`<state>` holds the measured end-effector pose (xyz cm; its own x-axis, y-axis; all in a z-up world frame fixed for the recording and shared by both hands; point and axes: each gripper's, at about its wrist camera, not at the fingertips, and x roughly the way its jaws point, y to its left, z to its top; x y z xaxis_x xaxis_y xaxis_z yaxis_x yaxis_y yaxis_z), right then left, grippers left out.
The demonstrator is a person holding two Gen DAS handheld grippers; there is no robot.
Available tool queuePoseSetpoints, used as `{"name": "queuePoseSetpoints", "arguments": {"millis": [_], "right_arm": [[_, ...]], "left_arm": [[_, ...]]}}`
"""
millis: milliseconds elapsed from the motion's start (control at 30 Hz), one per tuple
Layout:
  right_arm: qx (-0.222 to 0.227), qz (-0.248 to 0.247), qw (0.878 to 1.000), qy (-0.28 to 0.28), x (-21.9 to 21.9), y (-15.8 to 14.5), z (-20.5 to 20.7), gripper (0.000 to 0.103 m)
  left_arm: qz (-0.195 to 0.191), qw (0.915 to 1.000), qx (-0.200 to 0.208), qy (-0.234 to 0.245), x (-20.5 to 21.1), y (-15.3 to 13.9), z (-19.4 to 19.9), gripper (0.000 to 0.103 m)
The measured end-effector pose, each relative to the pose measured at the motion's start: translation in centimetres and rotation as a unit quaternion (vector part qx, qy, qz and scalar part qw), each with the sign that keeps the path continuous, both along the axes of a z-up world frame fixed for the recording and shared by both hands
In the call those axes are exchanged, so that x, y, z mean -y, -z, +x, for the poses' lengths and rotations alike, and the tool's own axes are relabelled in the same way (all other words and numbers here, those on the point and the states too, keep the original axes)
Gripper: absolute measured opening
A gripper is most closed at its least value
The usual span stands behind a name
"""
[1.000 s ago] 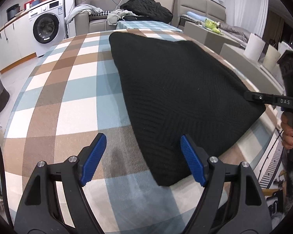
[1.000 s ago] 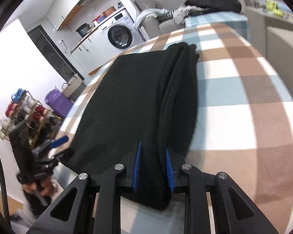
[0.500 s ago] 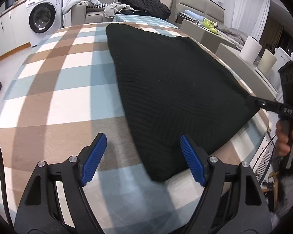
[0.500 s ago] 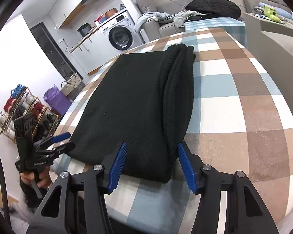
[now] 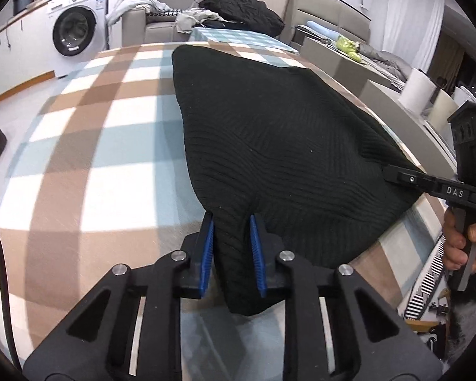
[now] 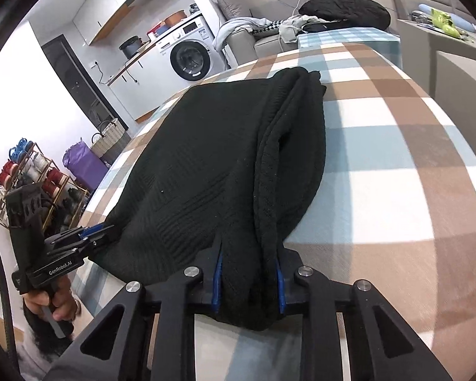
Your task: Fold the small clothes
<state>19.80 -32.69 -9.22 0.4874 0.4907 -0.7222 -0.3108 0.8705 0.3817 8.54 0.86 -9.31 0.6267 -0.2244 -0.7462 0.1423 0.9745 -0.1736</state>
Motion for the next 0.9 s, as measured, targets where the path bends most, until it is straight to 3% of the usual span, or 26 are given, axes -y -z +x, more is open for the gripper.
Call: {"name": "queuePoseSetpoints", "arguments": {"millis": [267,433,900], "right_arm": [[0.002,-0.014,1.000,0.003,-3.8,0.1,4.1,0.025],[0.003,-0.020,1.000,0.010,-5.1,0.1,5.8,0.025],[0.001,-0.013,0.999,0.030,-2.1,-0.1,3.2,0.028]], "left_arm": [[0.037,0.9990,0.005,-0.026,-2.5,0.0,4.0,0.019],[0.026,0.9989,0.003,-0.039,-3.9,0.2,5.4,0.019],[0.025,0.9983,0.022,-0.048,-4.3,0.4,3.1,0.019]]}}
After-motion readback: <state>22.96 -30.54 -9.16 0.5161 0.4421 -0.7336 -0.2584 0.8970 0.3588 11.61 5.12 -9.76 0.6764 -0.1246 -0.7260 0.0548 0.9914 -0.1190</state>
